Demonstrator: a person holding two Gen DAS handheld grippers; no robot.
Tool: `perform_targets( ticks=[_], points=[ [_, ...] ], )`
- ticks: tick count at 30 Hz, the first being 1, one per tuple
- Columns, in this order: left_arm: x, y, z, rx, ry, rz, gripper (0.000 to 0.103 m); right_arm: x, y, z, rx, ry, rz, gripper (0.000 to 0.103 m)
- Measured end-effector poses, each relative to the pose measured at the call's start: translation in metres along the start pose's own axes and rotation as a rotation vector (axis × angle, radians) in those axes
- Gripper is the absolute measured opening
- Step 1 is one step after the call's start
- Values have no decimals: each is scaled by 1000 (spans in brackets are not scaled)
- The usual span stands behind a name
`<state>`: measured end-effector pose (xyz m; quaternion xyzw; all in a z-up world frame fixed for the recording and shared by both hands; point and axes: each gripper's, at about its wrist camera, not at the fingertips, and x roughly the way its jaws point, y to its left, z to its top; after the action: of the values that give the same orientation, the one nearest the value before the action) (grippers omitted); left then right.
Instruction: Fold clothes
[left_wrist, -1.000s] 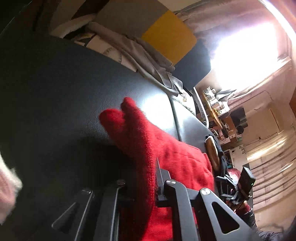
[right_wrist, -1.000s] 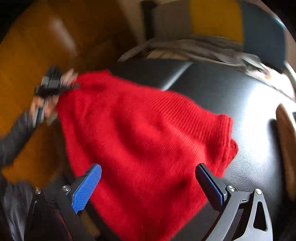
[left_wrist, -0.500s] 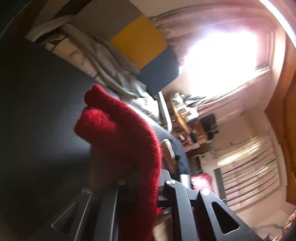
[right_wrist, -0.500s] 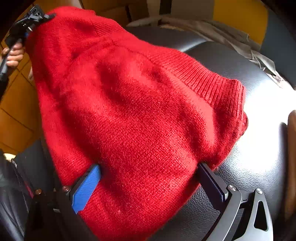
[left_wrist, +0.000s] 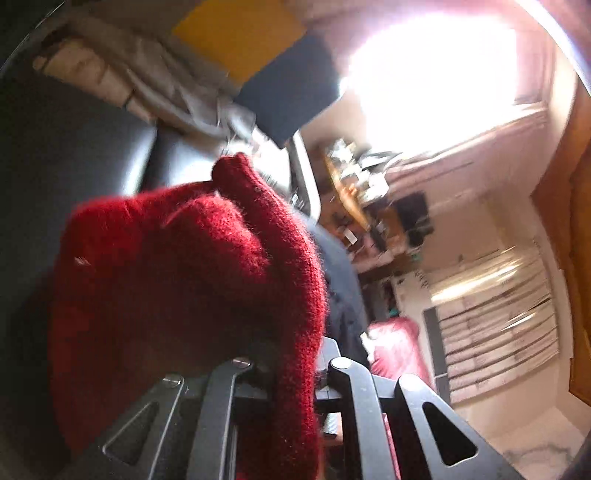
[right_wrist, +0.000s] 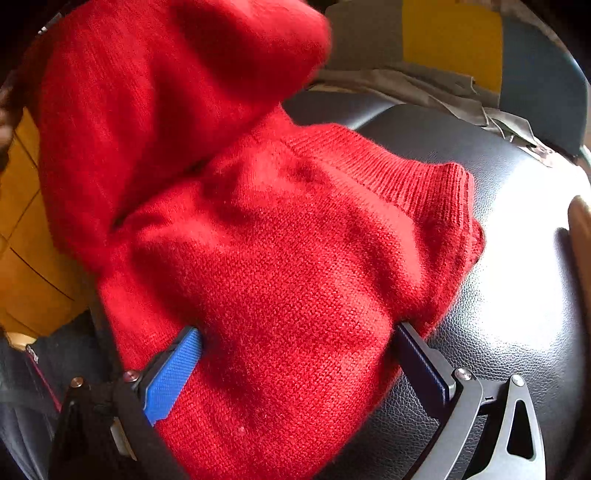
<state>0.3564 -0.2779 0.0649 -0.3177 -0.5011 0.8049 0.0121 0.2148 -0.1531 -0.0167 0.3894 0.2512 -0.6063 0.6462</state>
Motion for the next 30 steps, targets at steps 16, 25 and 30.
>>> perform_targets(
  ticks=[16, 25, 30],
  points=[
    [122, 24, -25, -152, 209, 124, 13, -2, 7, -10, 29, -77, 4, 103],
    [85, -34, -32, -131, 320, -50, 24, -12, 26, -18, 34, -83, -101, 103],
    [15, -42, -25, -17, 200, -60, 24, -37, 42, -46, 62, -62, -161, 103]
  ],
)
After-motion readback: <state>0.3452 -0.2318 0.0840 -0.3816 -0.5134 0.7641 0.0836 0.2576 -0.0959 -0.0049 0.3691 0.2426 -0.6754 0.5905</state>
